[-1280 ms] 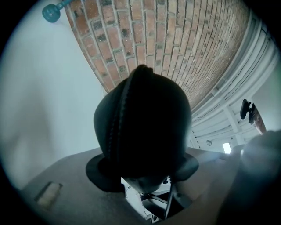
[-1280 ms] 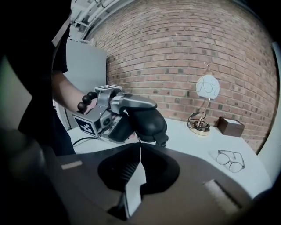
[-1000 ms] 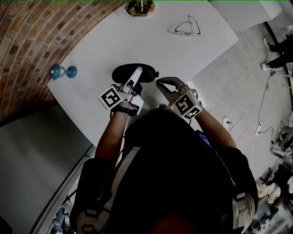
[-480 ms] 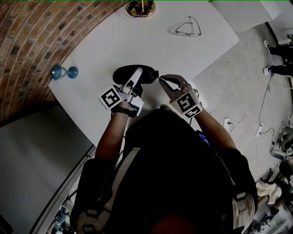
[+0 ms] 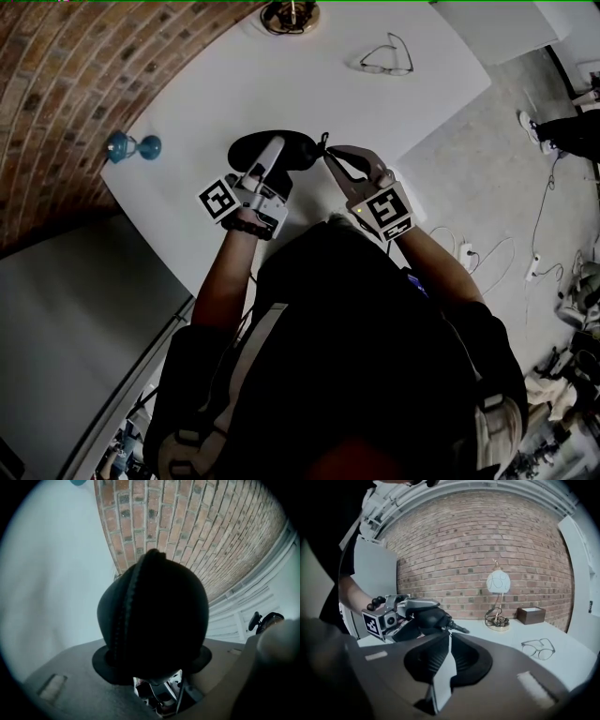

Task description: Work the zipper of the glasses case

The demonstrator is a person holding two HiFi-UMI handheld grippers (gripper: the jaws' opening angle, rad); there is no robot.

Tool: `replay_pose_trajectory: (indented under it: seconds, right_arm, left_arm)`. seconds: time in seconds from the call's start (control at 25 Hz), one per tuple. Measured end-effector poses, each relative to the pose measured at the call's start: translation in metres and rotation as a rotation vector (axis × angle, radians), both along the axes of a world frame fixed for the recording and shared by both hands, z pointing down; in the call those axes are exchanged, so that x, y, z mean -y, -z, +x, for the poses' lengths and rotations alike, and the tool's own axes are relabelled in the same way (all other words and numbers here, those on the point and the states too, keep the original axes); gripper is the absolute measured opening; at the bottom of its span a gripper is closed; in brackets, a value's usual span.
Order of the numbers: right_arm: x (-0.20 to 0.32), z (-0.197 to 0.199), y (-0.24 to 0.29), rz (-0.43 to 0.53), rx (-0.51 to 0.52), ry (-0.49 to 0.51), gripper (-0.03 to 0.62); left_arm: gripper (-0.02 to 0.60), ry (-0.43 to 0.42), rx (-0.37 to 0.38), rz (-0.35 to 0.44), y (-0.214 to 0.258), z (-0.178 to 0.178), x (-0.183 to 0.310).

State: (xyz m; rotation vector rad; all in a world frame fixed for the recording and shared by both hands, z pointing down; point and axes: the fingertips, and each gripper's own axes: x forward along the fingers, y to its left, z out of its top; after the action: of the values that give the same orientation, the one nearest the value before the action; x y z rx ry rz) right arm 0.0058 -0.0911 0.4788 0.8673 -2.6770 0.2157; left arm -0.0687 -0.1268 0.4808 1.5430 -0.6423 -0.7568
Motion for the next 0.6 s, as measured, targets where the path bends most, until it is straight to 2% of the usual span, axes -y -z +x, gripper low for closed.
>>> replay_pose_trajectory:
  seconds: [0.32, 0.48, 0.6]
  right_arm:
    - [-0.011, -0.006, 0.015, 0.094, -0.042, 0.108, 0.018]
    - [-0.024, -0.012, 0.024, 0.171, -0.13, 0.194, 0.018]
    - [-0.029, -0.019, 0.028, 0.201, -0.131, 0.227, 0.014]
  left_arm:
    - [0.25, -0.134, -0.01, 0.032, 0.008, 0.003, -0.007]
    - [0.252, -0.259, 0.006, 0.057, 0.011, 0.003, -0.013]
    - [0.252, -0.34, 0.043, 0.091, 0.014, 0.005, -0.019]
